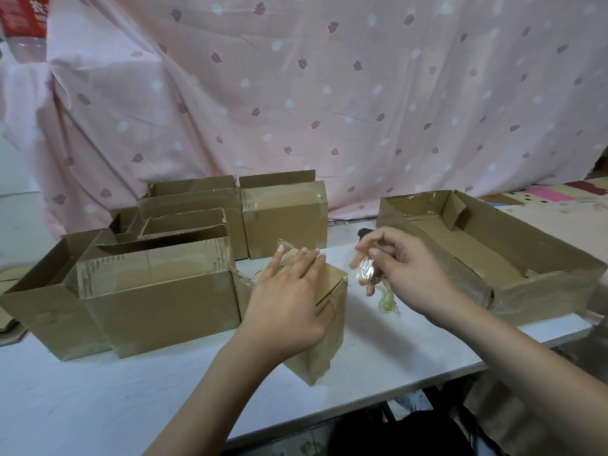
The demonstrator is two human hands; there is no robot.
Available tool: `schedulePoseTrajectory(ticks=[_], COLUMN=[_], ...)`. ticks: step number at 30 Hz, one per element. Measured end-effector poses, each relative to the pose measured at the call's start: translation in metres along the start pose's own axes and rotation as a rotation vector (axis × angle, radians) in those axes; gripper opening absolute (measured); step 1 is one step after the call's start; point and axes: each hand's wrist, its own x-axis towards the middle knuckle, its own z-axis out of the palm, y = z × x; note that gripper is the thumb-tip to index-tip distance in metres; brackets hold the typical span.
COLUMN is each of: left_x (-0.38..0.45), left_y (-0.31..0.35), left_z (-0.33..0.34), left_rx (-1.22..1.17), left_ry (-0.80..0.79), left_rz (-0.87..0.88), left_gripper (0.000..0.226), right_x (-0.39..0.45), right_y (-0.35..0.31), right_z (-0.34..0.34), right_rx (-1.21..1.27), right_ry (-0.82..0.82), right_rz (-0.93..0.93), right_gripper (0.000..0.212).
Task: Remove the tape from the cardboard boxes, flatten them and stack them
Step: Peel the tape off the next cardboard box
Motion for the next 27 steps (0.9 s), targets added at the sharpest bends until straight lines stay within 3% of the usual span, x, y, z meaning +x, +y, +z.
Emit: schedulePoseTrajectory(ticks=[7, 17, 23, 27], left_x=[-0.002, -0.004, -0.004, 0.003], left_y=[-0.003, -0.002, -0.006, -0.007], left_z=[-0.002, -0.001, -0.001, -0.008], left_rx=[-0.008, -0.070, -0.068, -0.103], left_ry=[0.002, 0.027, 0.004, -0.181], left_rz=[0.031, 0.030, -0.013, 0.037], left_gripper=[0.074, 0.071, 0.084, 0.114], right_x=[0.019, 0.029, 0.024, 0.015], right_y=[-0.004, -0.013, -0.019, -0.011], right_z=[-0.001, 0.006, -0.006, -0.010], right_rx=[0.224, 0.357, 0.283, 0.103], right_ry=[0.097, 0.251, -0.065, -0.173], right_rz=[0.146, 0.107, 0.175, 0.166], right_gripper=[0.026, 0.031, 0.025, 0.020])
